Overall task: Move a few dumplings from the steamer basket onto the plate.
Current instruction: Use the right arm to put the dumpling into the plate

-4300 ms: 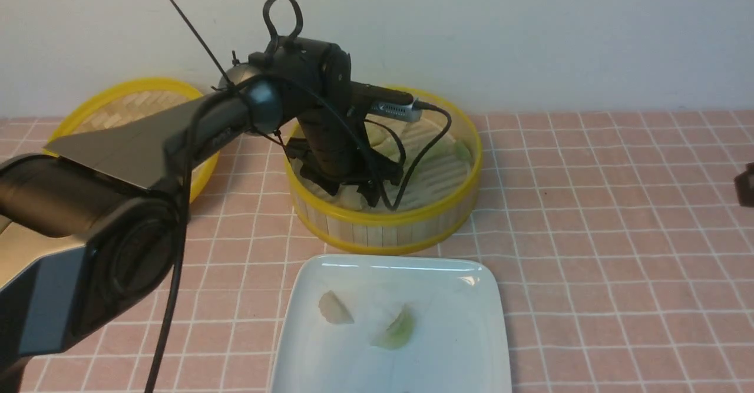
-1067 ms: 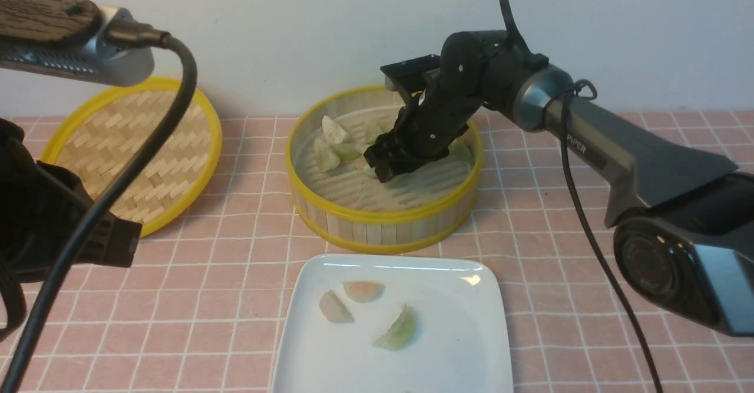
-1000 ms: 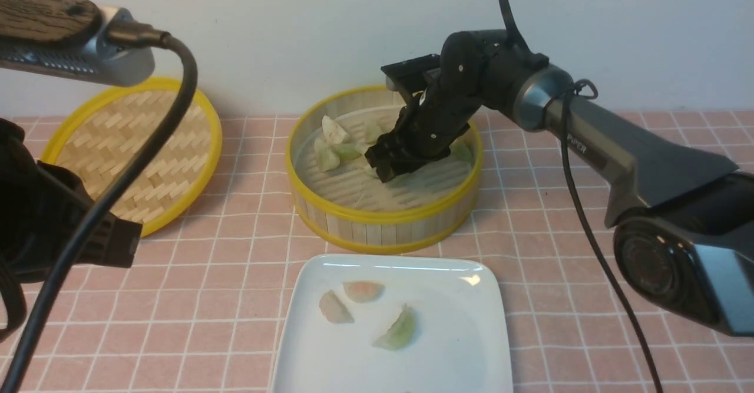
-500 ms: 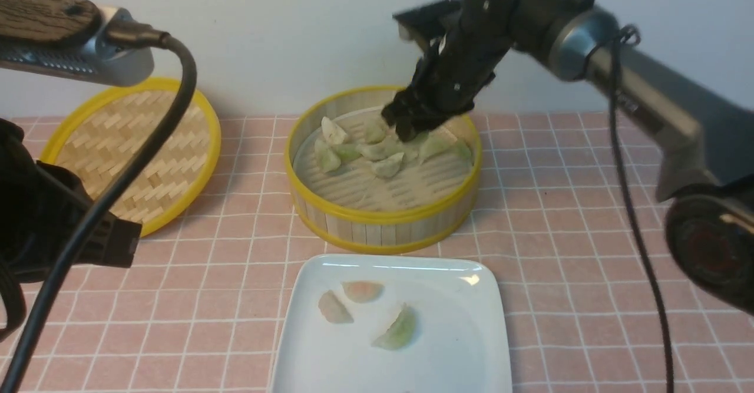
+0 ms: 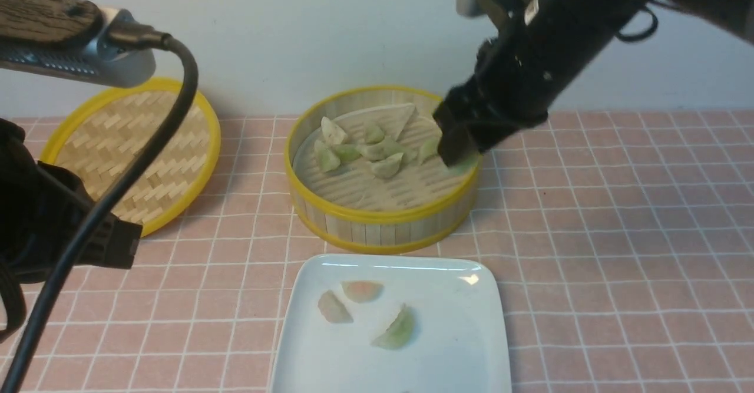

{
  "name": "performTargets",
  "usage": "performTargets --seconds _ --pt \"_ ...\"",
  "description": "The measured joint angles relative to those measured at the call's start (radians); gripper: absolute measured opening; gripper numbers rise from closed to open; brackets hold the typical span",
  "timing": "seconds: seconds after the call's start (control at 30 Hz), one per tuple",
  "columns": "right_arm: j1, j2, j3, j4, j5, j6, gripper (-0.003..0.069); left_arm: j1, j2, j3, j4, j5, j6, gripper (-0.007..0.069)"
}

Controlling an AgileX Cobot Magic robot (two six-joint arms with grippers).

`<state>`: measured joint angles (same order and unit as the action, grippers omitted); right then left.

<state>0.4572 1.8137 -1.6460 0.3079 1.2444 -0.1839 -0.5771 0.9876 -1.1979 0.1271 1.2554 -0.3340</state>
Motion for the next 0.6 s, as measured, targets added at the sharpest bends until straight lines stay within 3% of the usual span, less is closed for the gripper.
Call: performTargets --seconds 0.2,0.47,0.6 --pt "0.015 0.008 0.317 0.118 -0.147 -0.059 0.0312 0.0 0.0 0.0 0.0 0.0 0.003 -0.0006" --pt "0.092 0.084 0.384 0.137 -0.267 -0.071 0.0316 0.0 0.0 0.0 0.0 0.0 0.003 -0.0006" --pt "0.094 0.09 0.366 0.135 -0.251 -0.061 0.0419 0.0 0.0 0.0 0.0 0.0 0.003 -0.0006"
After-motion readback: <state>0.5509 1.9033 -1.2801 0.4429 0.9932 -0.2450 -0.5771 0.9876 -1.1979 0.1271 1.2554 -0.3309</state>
